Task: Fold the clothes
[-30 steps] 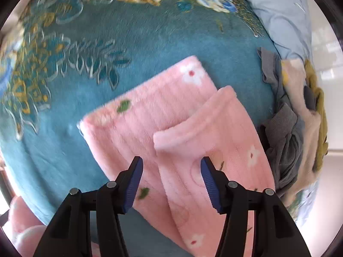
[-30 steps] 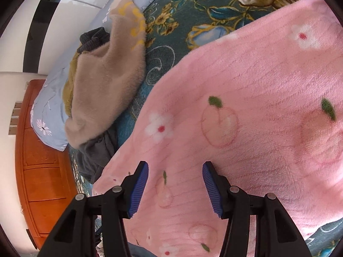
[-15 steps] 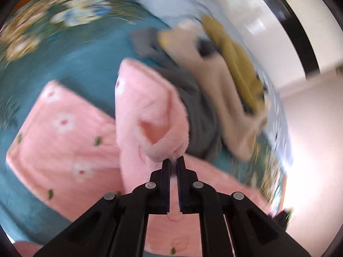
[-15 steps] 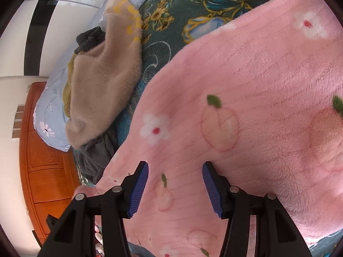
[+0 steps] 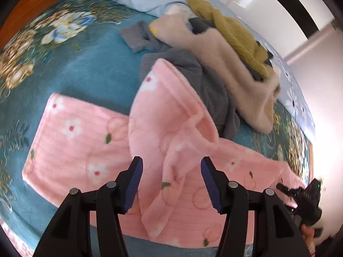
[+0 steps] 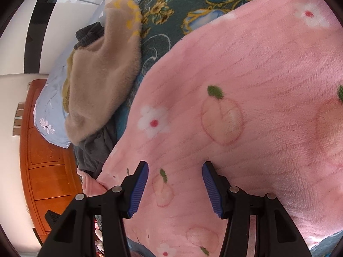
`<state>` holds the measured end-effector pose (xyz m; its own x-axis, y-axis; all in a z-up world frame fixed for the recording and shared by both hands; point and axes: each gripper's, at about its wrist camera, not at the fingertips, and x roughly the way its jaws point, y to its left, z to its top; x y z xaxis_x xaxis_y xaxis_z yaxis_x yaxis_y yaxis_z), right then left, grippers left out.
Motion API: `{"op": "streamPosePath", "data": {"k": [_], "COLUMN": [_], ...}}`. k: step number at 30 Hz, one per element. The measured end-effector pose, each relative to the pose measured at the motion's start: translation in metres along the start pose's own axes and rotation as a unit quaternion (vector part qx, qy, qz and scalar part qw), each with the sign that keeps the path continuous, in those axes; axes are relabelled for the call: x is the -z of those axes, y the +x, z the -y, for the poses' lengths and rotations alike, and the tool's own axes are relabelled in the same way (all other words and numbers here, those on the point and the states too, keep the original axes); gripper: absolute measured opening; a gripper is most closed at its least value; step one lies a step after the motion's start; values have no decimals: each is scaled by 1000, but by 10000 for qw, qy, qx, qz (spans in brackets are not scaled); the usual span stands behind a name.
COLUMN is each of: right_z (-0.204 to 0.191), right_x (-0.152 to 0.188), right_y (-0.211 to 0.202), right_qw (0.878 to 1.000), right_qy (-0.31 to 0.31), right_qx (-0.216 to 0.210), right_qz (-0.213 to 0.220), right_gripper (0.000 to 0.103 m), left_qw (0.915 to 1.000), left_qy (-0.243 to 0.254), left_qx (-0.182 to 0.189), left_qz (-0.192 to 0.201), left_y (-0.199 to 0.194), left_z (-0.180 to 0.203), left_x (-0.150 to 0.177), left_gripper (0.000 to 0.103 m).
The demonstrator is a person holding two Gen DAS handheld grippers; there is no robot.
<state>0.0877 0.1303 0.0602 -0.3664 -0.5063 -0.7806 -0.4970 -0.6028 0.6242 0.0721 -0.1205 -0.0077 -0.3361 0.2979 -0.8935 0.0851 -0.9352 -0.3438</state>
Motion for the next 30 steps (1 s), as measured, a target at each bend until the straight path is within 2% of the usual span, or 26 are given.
{"op": "streamPosePath", "data": {"k": [1, 4, 5, 8, 9, 11, 14, 16, 17, 19, 20, 21, 23, 25, 26, 27, 28, 30], "right_z": [-2, -7, -8, -8, -6, -2, 1, 0, -1, -3, -5, -8, -16, -24, -28, -32, -35, -40], "right_x": [1, 3, 4, 5, 5, 6, 7, 7, 8, 9, 10, 11, 15, 19, 22, 25, 28, 32], "right_y": [2, 5, 5, 0, -2, -6, -9, -11, -10, -8, -5, -2, 3, 8, 8, 9, 9, 7], "right_qw": [10000, 9999, 9999, 9999, 9999, 10000, 9999, 10000, 10000, 9999, 9999, 9998, 9997, 9993, 9990, 9987, 9984, 9980], "right_qy": [-11, -57, -73, -81, -62, 19, 87, 53, 26, -17, -35, -60, -137, -238, -313, -387, -447, -528], "right_qx": [0, -36, -46, -50, -31, 8, 37, 66, 79, 86, 96, 108, 86, 50, 40, 29, 22, 19], "right_qz": [-15, -91, -112, -120, -114, -81, -47, -35, -35, -79, -105, -134, -207, -278, -307, -335, -353, -353], "right_gripper": [57, 57, 57, 57, 57, 57, 57, 57, 57, 57, 57, 57, 57, 57, 57, 57, 57, 57], "left_qw": [9999, 9947, 9937, 9925, 9925, 9927, 9953, 9901, 9847, 9758, 9703, 9619, 9389, 9062, 9055, 9086, 9151, 9215], "left_qy": [156, 832, 935, 1124, 1157, 1149, 362, -314, -657, -1441, -1937, -2449, -3342, -4189, -4213, -4152, -4001, -3707], "left_qx": [-21, -598, -610, -455, -373, -328, -102, -362, -511, -871, -856, -796, -381, 67, 30, -63, -198, -276], "left_qz": [-56, -111, -108, -157, -156, 150, 887, 1319, 1529, 1392, 1170, 916, 731, 570, 507, 448, 453, 1122], "left_y": [6, 28, 31, 34, 31, 16, -27, -57, -71, -76, -70, -61, -51, -41, -39, -37, -38, -63], "left_z": [6, 32, 35, 45, 48, 50, 22, -11, -28, -71, -96, -120, -150, -177, -177, -173, -168, -157], "left_x": [0, -3, -3, -3, -2, -1, -8, -4, -1, 6, 14, 24, 40, 55, 54, 51, 45, 39], "left_gripper": [57, 57, 55, 6, 6, 6, 5, 6, 5, 5, 5, 5, 5, 4, 4, 4, 4, 3]}}
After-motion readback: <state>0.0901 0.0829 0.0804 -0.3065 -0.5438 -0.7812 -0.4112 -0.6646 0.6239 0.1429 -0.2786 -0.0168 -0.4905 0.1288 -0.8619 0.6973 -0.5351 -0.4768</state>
